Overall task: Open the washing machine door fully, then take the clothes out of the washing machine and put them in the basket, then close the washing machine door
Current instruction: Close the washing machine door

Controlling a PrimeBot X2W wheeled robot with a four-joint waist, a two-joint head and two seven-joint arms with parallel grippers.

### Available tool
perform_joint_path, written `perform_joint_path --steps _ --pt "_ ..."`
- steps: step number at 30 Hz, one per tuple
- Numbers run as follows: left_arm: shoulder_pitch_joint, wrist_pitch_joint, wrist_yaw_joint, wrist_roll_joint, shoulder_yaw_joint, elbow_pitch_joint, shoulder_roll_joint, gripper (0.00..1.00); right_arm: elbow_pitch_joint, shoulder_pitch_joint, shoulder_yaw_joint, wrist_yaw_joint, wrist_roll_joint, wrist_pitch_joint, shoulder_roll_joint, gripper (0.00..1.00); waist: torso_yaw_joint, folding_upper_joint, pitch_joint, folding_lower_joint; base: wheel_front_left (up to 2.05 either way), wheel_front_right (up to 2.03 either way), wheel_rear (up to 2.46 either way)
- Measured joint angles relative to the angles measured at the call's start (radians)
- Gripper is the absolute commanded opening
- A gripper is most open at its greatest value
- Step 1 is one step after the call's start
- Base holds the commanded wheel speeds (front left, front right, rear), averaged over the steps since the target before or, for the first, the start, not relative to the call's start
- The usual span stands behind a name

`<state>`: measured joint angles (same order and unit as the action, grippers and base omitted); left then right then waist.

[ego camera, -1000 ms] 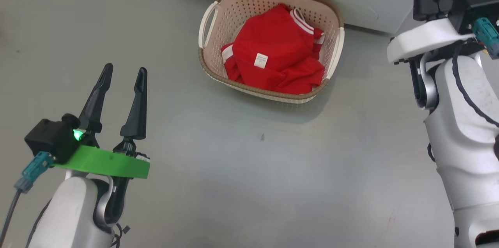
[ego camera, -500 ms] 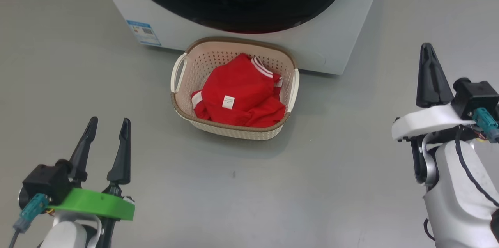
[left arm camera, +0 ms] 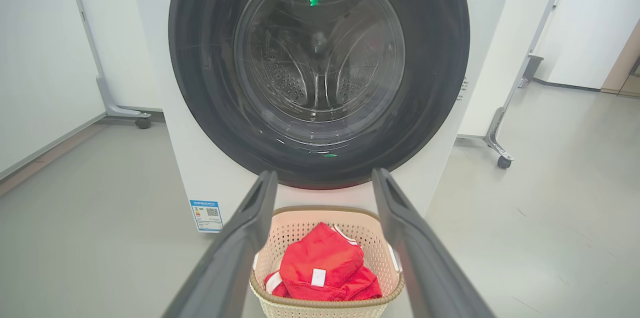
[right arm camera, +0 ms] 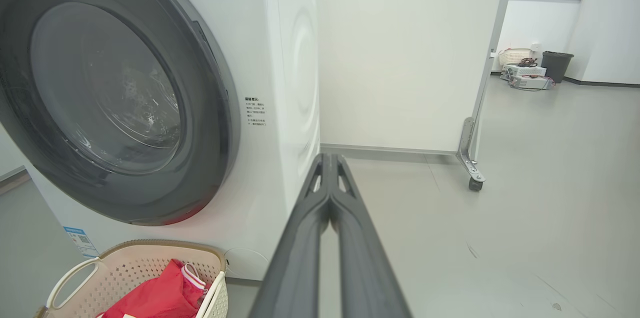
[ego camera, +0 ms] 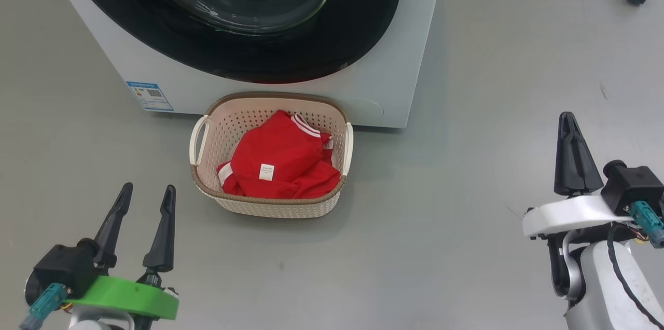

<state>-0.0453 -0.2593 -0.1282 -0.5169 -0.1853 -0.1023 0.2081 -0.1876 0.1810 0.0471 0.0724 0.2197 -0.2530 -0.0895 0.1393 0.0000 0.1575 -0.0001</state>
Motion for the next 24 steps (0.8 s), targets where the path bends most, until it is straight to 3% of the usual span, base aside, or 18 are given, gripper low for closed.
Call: perform_joint_path --steps 17,18,19,20,24 --pt "0.056 0.0 0.0 0.015 0.005 0.004 -0.007 1.0 0.079 -0.176 -0.009 -0.002 0.011 0.0 0.031 0.0 -0.051 0.0 -0.058 0.0 0.0 0.0 0.0" --pt "0.056 0.0 0.0 0.015 0.005 0.005 -0.008 1.0 0.084 -0.179 -0.009 -0.002 0.01 0.0 0.032 0.18 -0.052 0.0 -0.058 0.0 0.0 0.0 0.0" --pt "0.056 0.0 0.0 0.015 0.005 0.005 -0.008 1.0 0.086 -0.183 -0.009 -0.003 0.011 0.0 0.033 0.85 -0.053 0.0 -0.058 0.0 0.0 0.0 0.0" --pt "0.056 0.0 0.0 0.015 0.005 0.006 -0.009 1.0 0.083 -0.188 -0.008 -0.004 0.015 0.0 0.033 1.0 -0.054 0.0 -0.058 0.0 0.0 0.0 0.0" --pt "0.056 0.0 0.0 0.017 0.002 0.01 -0.009 1.0 0.089 -0.209 -0.009 -0.008 0.009 0.0 0.034 1.0 -0.057 0.0 -0.056 0.0 0.0 0.0 0.0"
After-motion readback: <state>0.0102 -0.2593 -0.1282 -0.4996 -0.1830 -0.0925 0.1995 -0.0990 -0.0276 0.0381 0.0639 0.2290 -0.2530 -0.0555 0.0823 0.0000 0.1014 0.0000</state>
